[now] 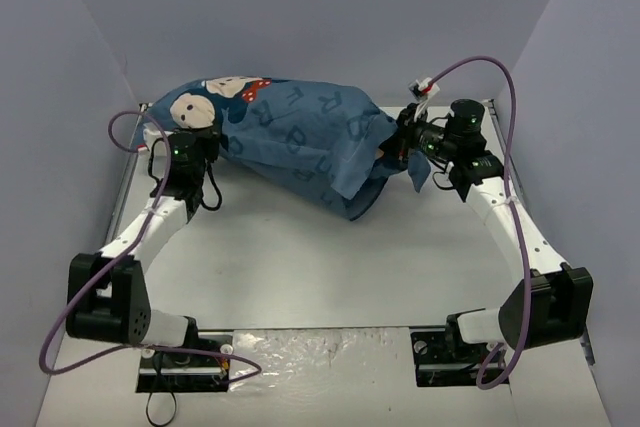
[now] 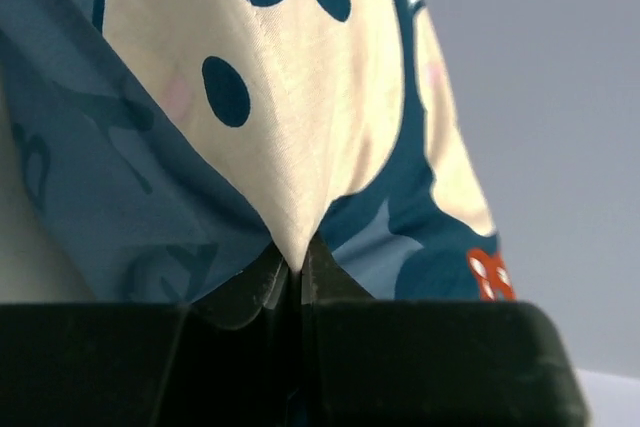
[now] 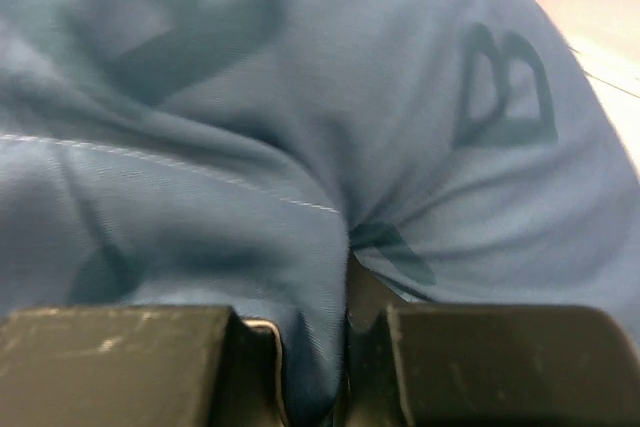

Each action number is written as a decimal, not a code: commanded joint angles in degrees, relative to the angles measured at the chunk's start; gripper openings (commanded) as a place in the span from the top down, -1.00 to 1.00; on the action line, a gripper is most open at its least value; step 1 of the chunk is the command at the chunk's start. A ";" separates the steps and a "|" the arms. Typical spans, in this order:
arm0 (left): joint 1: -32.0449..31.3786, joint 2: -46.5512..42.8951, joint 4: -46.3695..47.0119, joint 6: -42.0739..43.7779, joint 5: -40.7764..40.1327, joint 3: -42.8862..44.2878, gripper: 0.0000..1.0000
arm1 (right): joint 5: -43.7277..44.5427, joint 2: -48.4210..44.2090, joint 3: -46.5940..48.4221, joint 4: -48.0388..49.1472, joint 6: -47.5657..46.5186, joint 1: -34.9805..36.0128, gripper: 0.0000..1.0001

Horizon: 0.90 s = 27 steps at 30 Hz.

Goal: Remove the pillowcase from the pillow

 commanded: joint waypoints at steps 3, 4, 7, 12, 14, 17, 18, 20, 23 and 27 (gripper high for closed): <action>0.74 -16.97 -6.16 11.49 -0.79 11.13 0.95 | -12.26 -2.98 4.71 -5.48 -12.96 -0.39 1.00; 0.74 -19.94 -8.53 13.42 -1.40 12.99 0.95 | -13.84 -3.51 4.71 -5.50 -13.58 -0.13 1.00; 0.65 -22.17 -14.77 16.85 -3.78 20.18 0.95 | -17.63 -4.57 5.24 -5.50 -11.93 1.79 1.00; 0.74 -17.35 -21.73 15.29 -7.21 23.73 0.95 | 0.30 -4.48 0.61 -4.81 -4.90 6.37 1.00; 0.74 -12.43 -19.72 12.04 -6.42 21.63 0.95 | 5.98 -4.05 -3.97 -2.70 1.14 5.07 1.00; 0.65 -3.47 -17.43 10.71 -2.91 23.19 0.95 | 13.64 -4.22 -10.75 -2.08 2.32 3.65 1.00; 0.57 -1.19 -17.16 10.71 -1.86 23.90 0.95 | 15.57 -4.22 -12.76 -2.25 2.67 3.13 1.00; 0.22 4.71 -17.33 11.94 0.78 25.74 0.95 | 17.69 -2.91 -14.27 -2.25 2.24 2.25 1.00; -0.40 10.25 -20.13 15.45 2.98 29.25 0.95 | 18.23 1.03 -15.50 -2.08 1.27 -0.39 0.90; -0.40 10.53 -22.43 20.01 5.09 31.36 0.58 | 17.61 4.39 -13.84 -3.65 -3.02 -4.17 0.26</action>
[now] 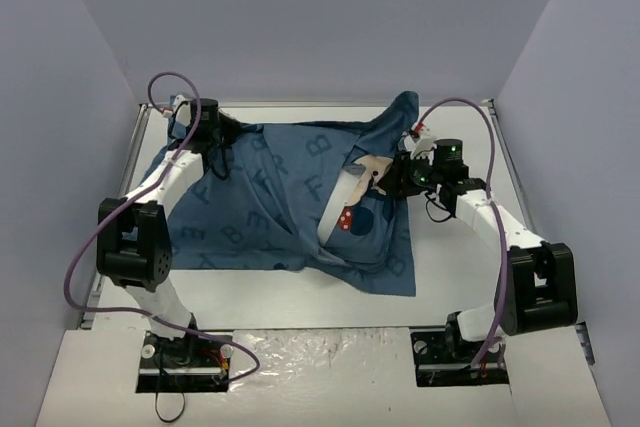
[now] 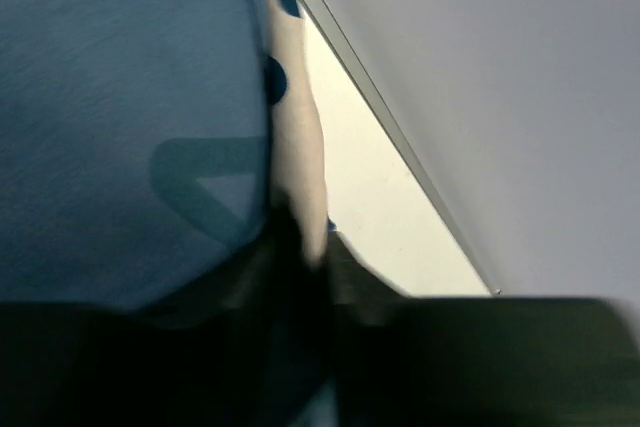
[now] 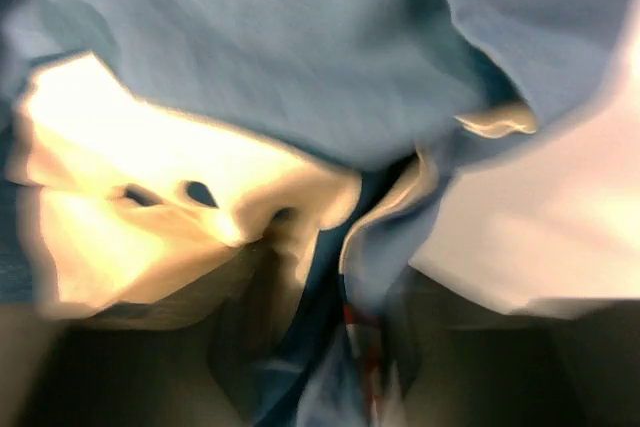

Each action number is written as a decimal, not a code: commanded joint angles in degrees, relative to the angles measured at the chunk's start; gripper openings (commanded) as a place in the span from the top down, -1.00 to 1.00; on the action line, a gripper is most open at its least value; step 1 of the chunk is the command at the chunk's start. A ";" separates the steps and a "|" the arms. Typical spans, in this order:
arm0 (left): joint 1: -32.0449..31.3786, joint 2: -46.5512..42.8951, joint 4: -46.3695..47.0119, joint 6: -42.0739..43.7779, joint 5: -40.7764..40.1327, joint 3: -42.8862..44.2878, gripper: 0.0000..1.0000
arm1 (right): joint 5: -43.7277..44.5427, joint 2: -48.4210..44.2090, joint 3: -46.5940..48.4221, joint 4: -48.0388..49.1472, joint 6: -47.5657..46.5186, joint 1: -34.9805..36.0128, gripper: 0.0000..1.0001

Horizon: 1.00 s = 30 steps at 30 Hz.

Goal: Remove the pillowcase from the pillow

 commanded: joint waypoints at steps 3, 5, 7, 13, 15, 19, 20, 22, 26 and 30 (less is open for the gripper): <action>0.21 -10.70 -2.60 14.69 2.91 10.89 -0.22 | 3.64 0.31 7.68 -3.65 -8.78 -5.01 -0.38; -0.49 -12.64 -4.01 22.17 8.60 12.93 -0.64 | 4.52 -1.09 11.81 -6.72 -13.18 -6.95 -0.68; -1.89 -15.45 -6.54 27.61 10.99 14.68 -0.93 | 4.62 -2.15 14.28 -9.53 -15.46 -7.91 -0.80; -16.99 -19.50 -19.11 36.51 7.76 14.61 -0.89 | 0.14 -6.90 18.07 -12.98 -13.73 -8.01 -1.00; -23.48 -20.38 -20.44 36.87 3.65 12.59 -0.89 | -2.58 -7.69 18.94 -13.07 -9.69 -7.57 -1.00; -31.23 -20.65 -21.15 37.22 -3.04 9.78 -0.89 | 7.89 -6.91 21.40 -15.43 2.26 -0.91 -1.00; -32.12 -20.04 -21.41 37.14 -4.02 9.51 -0.89 | 10.48 -6.73 21.76 -15.53 4.02 0.85 -1.00; -34.32 -19.24 -22.55 37.31 -6.64 9.86 -0.89 | 13.82 -5.42 21.85 -15.79 7.28 3.41 -1.00; -36.61 -17.75 -24.23 37.31 -9.90 10.57 -0.89 | 17.79 -2.08 23.43 -16.67 8.26 7.72 -1.00; -37.93 -18.18 -24.40 36.43 -11.84 8.20 -0.89 | 21.30 0.82 23.79 -16.58 7.91 13.07 -1.00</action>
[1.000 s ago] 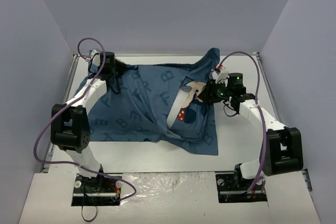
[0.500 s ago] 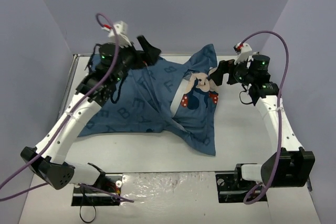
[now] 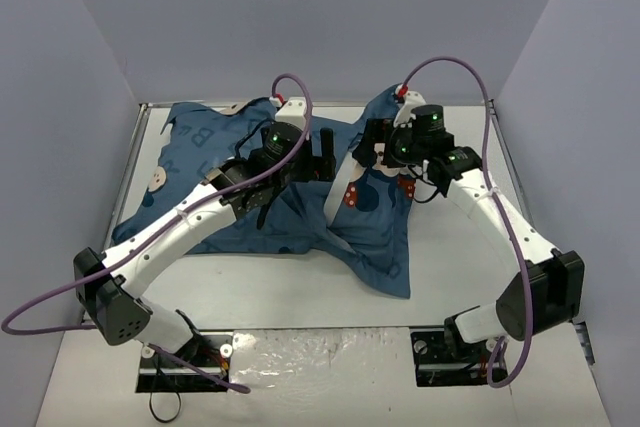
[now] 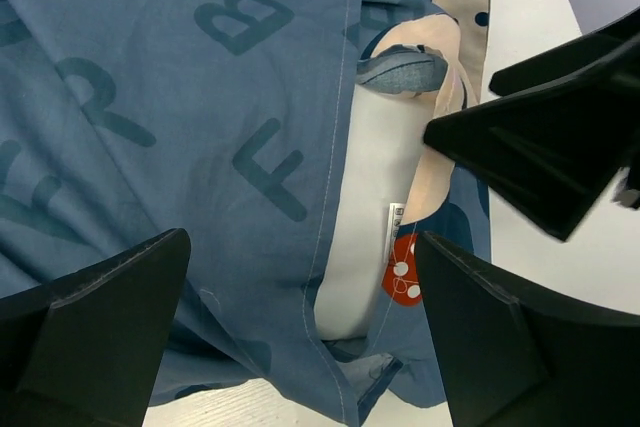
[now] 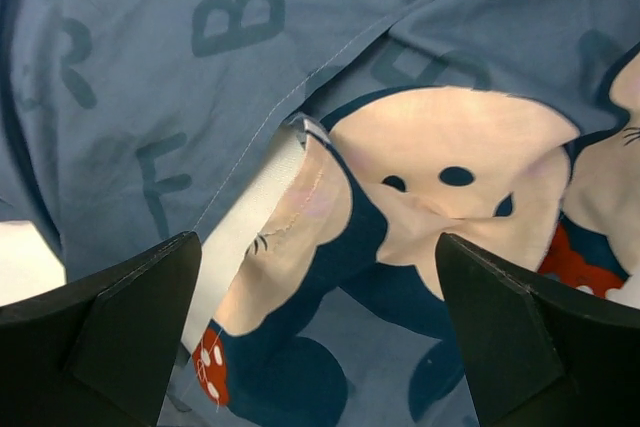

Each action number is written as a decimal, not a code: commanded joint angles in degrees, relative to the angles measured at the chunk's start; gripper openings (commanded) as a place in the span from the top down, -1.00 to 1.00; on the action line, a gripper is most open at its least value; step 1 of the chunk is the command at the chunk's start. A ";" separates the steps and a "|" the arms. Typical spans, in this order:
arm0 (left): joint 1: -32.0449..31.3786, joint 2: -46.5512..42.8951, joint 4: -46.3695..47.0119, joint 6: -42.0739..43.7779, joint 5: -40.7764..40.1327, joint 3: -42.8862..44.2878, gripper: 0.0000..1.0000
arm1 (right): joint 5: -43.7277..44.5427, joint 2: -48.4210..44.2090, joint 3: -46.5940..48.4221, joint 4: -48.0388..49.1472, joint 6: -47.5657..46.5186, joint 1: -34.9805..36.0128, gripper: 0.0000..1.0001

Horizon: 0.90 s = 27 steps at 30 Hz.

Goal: Remove the pillowcase from the pillow

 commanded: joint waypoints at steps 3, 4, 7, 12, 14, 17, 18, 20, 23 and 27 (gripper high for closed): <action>-1.85 -3.06 -0.45 -0.22 -5.03 -2.61 -0.89 | 9.26 3.72 1.54 -0.93 -0.36 4.65 -1.00; -2.12 -3.15 -0.27 -0.40 -5.38 -3.14 -0.89 | 9.44 4.17 1.44 -1.02 -0.71 4.83 -0.98; -2.64 -2.54 0.17 -0.31 -5.39 -4.11 -0.89 | 9.27 5.31 0.48 -1.11 -1.42 4.84 -0.69; -2.82 0.71 1.31 1.35 -4.77 -3.06 -0.89 | 9.71 2.42 -3.38 -1.11 -3.79 3.26 0.40; -2.82 2.82 1.92 2.15 -4.51 -1.92 -0.89 | 9.45 0.66 -5.83 -1.29 -4.58 0.80 0.87; -2.91 5.02 2.98 2.41 -3.28 -0.25 -0.93 | 6.91 -1.88 -9.26 -1.64 -5.28 -3.68 1.00; -3.08 5.80 3.41 2.41 -1.80 0.10 -0.96 | 4.81 -2.68 -10.15 -1.81 -5.46 -4.73 1.00; -3.70 6.34 4.91 2.59 -0.73 1.16 -0.96 | 1.55 -4.79 -12.69 -1.81 -7.04 -7.81 1.00; -5.28 8.18 5.88 3.46 1.64 3.61 -0.96 | -6.96 -6.81 -15.33 -1.73 -9.67 -10.45 1.00; -7.04 12.83 5.62 4.52 2.70 8.27 -0.96 | -17.70 -6.91 -16.84 -1.38 -12.93 -12.65 1.00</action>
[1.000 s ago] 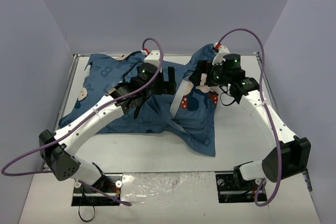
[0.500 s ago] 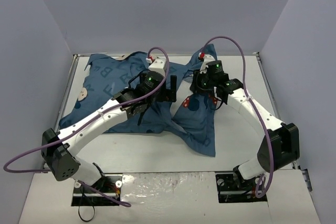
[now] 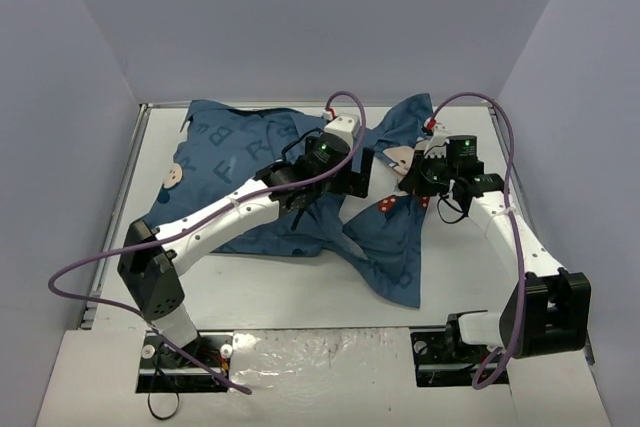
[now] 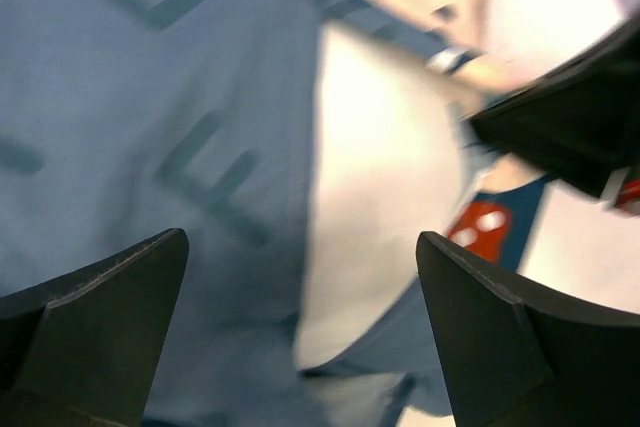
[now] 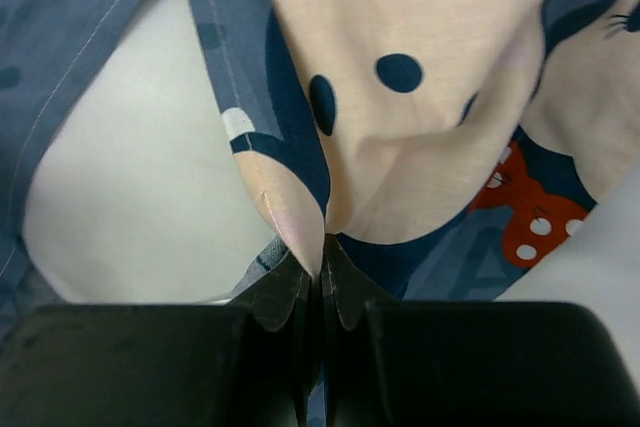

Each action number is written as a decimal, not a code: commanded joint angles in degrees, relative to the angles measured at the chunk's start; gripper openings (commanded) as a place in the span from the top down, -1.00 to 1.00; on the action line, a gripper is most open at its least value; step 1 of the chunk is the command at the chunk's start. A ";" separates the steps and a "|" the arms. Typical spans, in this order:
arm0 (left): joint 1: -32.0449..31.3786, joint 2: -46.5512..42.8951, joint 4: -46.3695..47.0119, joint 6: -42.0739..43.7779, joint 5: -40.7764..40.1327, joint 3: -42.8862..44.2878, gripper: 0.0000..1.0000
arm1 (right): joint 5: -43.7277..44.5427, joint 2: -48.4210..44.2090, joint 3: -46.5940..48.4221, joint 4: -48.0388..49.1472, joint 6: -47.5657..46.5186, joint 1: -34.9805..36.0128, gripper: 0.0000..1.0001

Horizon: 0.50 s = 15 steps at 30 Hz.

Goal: Remove the pillowcase from the pillow

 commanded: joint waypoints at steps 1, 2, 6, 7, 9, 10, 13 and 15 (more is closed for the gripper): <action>-1.73 1.98 2.54 2.14 1.48 6.09 -0.96 | -12.06 -0.85 -0.71 -0.50 -4.60 -1.33 1.00; -2.08 2.77 2.36 2.14 0.95 7.93 -0.96 | -12.69 -0.67 -0.71 -0.50 -4.96 -2.03 1.00; -3.49 8.04 0.09 2.40 -2.20 12.33 -0.97 | -13.31 0.21 -0.62 -0.33 -5.40 -3.44 1.00; -3.84 8.92 -0.62 2.32 -3.09 13.12 -0.97 | -13.23 0.47 -0.62 -0.24 -5.40 -3.62 1.00; -3.93 11.91 -2.81 2.05 -6.07 14.44 -0.97 | -13.23 0.56 -0.62 -0.33 -5.40 -4.06 1.00; -3.93 12.87 -3.09 2.23 -6.87 14.62 -0.97 | -13.14 0.56 -0.44 -0.24 -5.49 -4.15 1.00; -3.93 15.95 -3.01 2.49 -8.80 14.45 -0.97 | -12.44 0.91 -0.53 0.37 -5.40 -4.41 1.00; -3.93 17.97 -3.00 2.67 -10.03 14.54 -1.00 | -11.65 1.43 -0.36 0.55 -5.31 -4.59 1.00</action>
